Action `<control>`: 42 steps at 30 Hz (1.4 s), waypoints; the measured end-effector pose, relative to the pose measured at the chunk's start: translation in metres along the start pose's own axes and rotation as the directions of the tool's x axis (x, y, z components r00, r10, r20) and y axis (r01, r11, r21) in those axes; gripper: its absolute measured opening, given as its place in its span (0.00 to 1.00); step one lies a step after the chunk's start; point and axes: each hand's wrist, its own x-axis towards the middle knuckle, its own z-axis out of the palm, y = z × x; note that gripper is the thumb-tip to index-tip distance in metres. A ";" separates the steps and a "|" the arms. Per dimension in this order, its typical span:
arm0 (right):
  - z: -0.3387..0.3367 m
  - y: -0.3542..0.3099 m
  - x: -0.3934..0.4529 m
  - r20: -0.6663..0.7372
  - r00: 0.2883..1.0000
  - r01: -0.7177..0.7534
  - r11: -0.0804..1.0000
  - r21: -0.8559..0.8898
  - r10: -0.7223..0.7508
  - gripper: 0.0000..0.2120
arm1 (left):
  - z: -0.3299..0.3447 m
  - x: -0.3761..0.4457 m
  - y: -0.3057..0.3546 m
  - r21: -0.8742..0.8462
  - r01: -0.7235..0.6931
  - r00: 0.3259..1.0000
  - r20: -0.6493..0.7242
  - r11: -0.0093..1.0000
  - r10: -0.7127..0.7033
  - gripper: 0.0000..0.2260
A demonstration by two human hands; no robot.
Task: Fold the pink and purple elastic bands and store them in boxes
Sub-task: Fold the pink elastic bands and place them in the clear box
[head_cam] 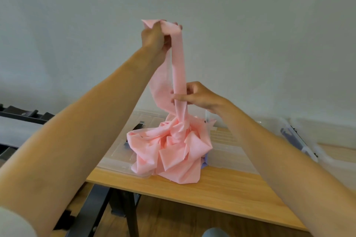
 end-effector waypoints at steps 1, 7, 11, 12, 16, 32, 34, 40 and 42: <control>0.001 0.007 -0.001 0.016 0.999 -0.033 0.998 -0.062 0.034 0.12 | -0.002 0.000 0.003 -0.071 0.012 1.000 0.013 0.997 -0.012 0.05; 0.004 0.000 0.003 -0.194 0.980 -0.002 0.967 0.255 0.053 0.12 | -0.037 -0.011 -0.019 0.339 0.164 0.950 0.198 0.927 -0.240 0.16; -0.016 -0.029 0.018 -0.242 0.970 0.113 0.829 0.547 0.027 0.09 | -0.070 -0.039 -0.054 0.623 0.211 0.759 0.381 0.753 -0.528 0.32; -0.019 -0.033 0.019 -0.261 0.965 0.124 0.810 0.573 0.037 0.08 | -0.077 -0.048 -0.061 0.706 0.158 0.724 0.393 0.690 -0.567 0.33; -0.023 -0.031 0.010 -0.306 0.939 0.075 0.771 0.633 0.160 0.11 | -0.089 -0.080 -0.074 0.739 0.110 0.754 0.374 0.664 -0.540 0.28; 0.045 0.015 -0.089 -0.370 0.908 -0.037 0.915 0.401 0.199 0.25 | -0.114 -0.152 -0.097 0.588 -0.023 0.995 0.093 0.808 -0.040 0.14; 0.053 0.015 -0.103 -0.392 0.909 -0.016 0.951 0.307 0.142 0.14 | -0.117 -0.167 -0.096 0.523 0.026 0.998 0.038 0.852 -0.054 0.15; 0.076 0.033 -0.134 -0.537 0.833 0.102 0.917 0.386 0.134 0.07 | -0.143 -0.199 -0.092 0.266 0.236 0.962 0.069 0.935 -0.262 0.17; 0.080 0.038 -0.141 -0.512 0.840 0.109 0.869 0.483 0.179 0.06 | -0.153 -0.210 -0.093 0.243 0.241 0.936 0.197 0.940 -0.291 0.24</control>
